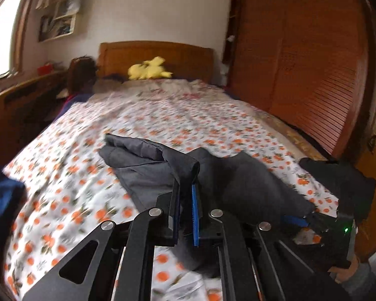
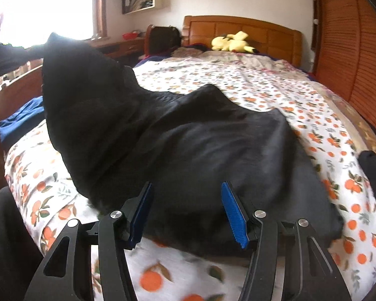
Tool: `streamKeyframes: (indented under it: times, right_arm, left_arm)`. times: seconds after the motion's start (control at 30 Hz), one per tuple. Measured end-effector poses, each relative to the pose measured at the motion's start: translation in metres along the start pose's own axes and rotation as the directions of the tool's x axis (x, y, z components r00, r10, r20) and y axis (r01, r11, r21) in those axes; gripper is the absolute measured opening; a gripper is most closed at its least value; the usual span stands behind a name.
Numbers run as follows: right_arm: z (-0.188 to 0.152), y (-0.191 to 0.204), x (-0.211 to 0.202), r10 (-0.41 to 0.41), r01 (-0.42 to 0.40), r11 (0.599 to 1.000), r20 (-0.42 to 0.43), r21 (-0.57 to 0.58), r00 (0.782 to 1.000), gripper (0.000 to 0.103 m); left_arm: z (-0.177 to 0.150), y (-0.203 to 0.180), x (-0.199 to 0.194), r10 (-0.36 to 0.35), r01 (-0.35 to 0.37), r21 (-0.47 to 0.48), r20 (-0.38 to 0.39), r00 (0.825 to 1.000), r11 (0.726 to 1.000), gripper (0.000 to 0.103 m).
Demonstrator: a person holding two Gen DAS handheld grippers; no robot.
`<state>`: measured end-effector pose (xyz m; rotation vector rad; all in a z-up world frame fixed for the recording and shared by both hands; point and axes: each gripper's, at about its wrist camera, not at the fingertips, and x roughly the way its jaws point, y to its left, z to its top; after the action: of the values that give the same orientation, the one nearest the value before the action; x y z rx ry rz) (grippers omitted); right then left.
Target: Fold large clothes
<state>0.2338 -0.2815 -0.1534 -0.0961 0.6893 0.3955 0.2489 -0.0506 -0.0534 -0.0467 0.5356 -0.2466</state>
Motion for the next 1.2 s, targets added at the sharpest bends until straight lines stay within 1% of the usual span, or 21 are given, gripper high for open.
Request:
streamKeyframes:
  times: [0.17, 0.27, 0.33, 0.4, 0.47, 0.5, 0.57, 0.6, 0.63, 0.67, 0.7, 0.73, 0.77, 0.8, 0.87, 0.93, 1.0, 1.03, 1.1, 1.13, 1.2]
  right_arm:
    - [-0.01, -0.027, -0.019, -0.034, 0.032, 0.998, 0.026, 0.056, 0.999, 0.054]
    - [-0.018, -0.041, -0.026, -0.047, 0.045, 0.996, 0.024, 0.079, 0.999, 0.054]
    - [-0.023, -0.052, -0.029, -0.041, 0.038, 0.994, 0.02, 0.102, 0.999, 0.052]
    - [-0.029, -0.06, -0.031, -0.042, 0.041, 0.993, 0.014, 0.111, 0.999, 0.048]
    - [-0.033, -0.064, -0.033, -0.043, 0.041, 0.993, 0.011, 0.115, 0.999, 0.048]
    - [-0.035, -0.066, -0.035, -0.044, 0.043, 0.992, 0.013, 0.116, 0.999, 0.048]
    - [-0.038, -0.067, -0.04, -0.049, 0.046, 0.992, 0.019, 0.121, 0.999, 0.048]
    - [-0.039, -0.068, -0.042, -0.048, 0.045, 0.991, 0.022, 0.125, 0.999, 0.048]
    - [-0.04, -0.069, -0.044, -0.05, 0.046, 0.991, 0.023, 0.126, 0.999, 0.048]
    - [-0.04, -0.07, -0.046, -0.051, 0.048, 0.991, 0.025, 0.128, 0.998, 0.048]
    - [-0.04, -0.071, -0.047, -0.05, 0.046, 0.99, 0.03, 0.13, 0.998, 0.048]
    - [-0.039, -0.072, -0.049, -0.051, 0.046, 0.99, 0.033, 0.131, 0.998, 0.048]
    - [-0.039, -0.073, -0.051, -0.054, 0.048, 0.99, 0.037, 0.133, 0.998, 0.048]
    - [-0.039, -0.074, -0.052, -0.056, 0.05, 0.99, 0.04, 0.134, 0.998, 0.048]
    - [-0.037, -0.076, -0.057, -0.06, 0.052, 0.989, 0.051, 0.14, 0.997, 0.048]
    - [-0.033, -0.078, -0.063, -0.058, 0.048, 0.988, 0.066, 0.148, 0.996, 0.048]
    - [-0.026, -0.078, -0.069, -0.057, 0.043, 0.988, 0.089, 0.149, 0.994, 0.048]
    - [-0.023, -0.078, -0.071, -0.057, 0.042, 0.988, 0.098, 0.148, 0.994, 0.048]
    - [-0.014, -0.076, -0.075, -0.05, 0.031, 0.988, 0.12, 0.149, 0.992, 0.048]
    - [-0.01, -0.074, -0.076, -0.045, 0.026, 0.989, 0.13, 0.146, 0.991, 0.048]
    - [0.001, -0.07, -0.078, -0.038, 0.017, 0.99, 0.152, 0.138, 0.988, 0.048]
  left_arm:
    - [0.017, -0.07, 0.025, -0.095, 0.095, 0.094, -0.005, 0.995, 0.991, 0.007]
    - [0.02, -0.109, 0.045, -0.168, 0.171, 0.119, -0.032, 0.985, 0.978, 0.006]
    - [0.017, -0.137, 0.06, -0.191, 0.198, 0.157, -0.057, 0.98, 0.968, 0.006]
    - [0.013, -0.151, 0.073, -0.227, 0.238, 0.157, -0.086, 0.97, 0.959, 0.006]
    - [0.006, -0.164, 0.086, -0.252, 0.269, 0.159, -0.12, 0.96, 0.95, 0.007]
    - [0.003, -0.169, 0.091, -0.252, 0.272, 0.166, -0.133, 0.959, 0.948, 0.007]
    - [-0.005, -0.171, 0.096, -0.238, 0.262, 0.177, -0.143, 0.961, 0.949, 0.009]
    - [-0.005, -0.17, 0.097, -0.233, 0.258, 0.177, -0.147, 0.961, 0.95, 0.013]
    - [-0.006, -0.169, 0.098, -0.235, 0.26, 0.172, -0.152, 0.96, 0.95, 0.014]
    - [-0.007, -0.167, 0.095, -0.238, 0.262, 0.169, -0.148, 0.96, 0.95, 0.019]
    - [-0.007, -0.166, 0.093, -0.244, 0.267, 0.169, -0.144, 0.959, 0.949, 0.03]
    - [-0.006, -0.165, 0.089, -0.248, 0.27, 0.173, -0.139, 0.959, 0.947, 0.037]
    - [-0.006, -0.165, 0.082, -0.25, 0.27, 0.184, -0.126, 0.96, 0.945, 0.045]
    - [-0.005, -0.162, 0.075, -0.246, 0.265, 0.197, -0.116, 0.962, 0.944, 0.047]
    - [-0.005, -0.16, 0.065, -0.234, 0.25, 0.22, -0.097, 0.967, 0.943, 0.048]
    - [-0.005, -0.153, 0.056, -0.225, 0.238, 0.221, -0.081, 0.971, 0.946, 0.054]
    - [-0.007, -0.143, 0.048, -0.209, 0.217, 0.213, -0.059, 0.976, 0.953, 0.064]
    - [-0.008, -0.139, 0.046, -0.2, 0.207, 0.21, -0.053, 0.978, 0.956, 0.065]
    - [-0.012, -0.125, 0.043, -0.174, 0.18, 0.204, -0.046, 0.984, 0.962, 0.072]
    - [-0.013, -0.12, 0.043, -0.166, 0.172, 0.199, -0.046, 0.985, 0.965, 0.074]
    - [-0.018, -0.105, 0.043, -0.144, 0.15, 0.182, -0.049, 0.988, 0.972, 0.084]
